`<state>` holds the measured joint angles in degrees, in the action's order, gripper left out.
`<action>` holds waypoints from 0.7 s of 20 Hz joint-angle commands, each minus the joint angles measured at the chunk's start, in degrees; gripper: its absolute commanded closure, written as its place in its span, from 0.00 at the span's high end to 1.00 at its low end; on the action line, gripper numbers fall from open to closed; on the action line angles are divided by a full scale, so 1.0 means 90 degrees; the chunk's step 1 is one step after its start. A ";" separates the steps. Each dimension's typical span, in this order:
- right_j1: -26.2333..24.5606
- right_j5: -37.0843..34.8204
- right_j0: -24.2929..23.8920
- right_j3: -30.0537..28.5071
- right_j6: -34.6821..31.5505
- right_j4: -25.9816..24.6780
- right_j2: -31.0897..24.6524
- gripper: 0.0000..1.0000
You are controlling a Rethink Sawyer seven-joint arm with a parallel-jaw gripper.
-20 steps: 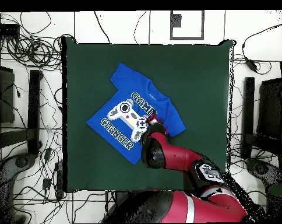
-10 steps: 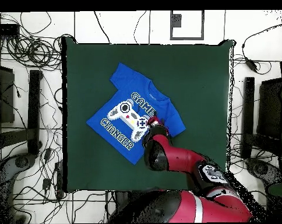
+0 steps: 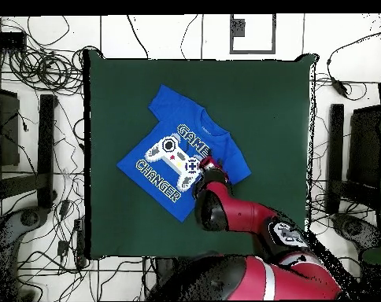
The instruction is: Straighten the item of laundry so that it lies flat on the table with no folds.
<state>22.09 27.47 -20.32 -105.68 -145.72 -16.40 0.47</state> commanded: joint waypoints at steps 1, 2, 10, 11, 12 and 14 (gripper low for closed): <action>0.0680 -0.1028 -0.0125 -0.0296 -0.0544 -0.0061 -0.0569 1.00; 0.0886 -0.1174 -0.0189 -0.0439 -0.0573 -0.0065 -0.0646 1.00; 0.2014 -0.2258 -0.0559 -0.1018 -0.0519 0.0052 -0.1127 1.00; 0.2204 -0.2488 -0.0671 -0.1104 -0.0484 0.0077 -0.1256 1.00; 0.2319 -0.2646 -0.0774 -0.1157 -0.0459 0.0094 -0.1364 1.00; 0.2370 -0.2757 -0.0886 -0.1164 -0.0379 0.0046 -0.1461 1.00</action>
<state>37.71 13.44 -26.69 -111.20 -145.72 -16.45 -3.20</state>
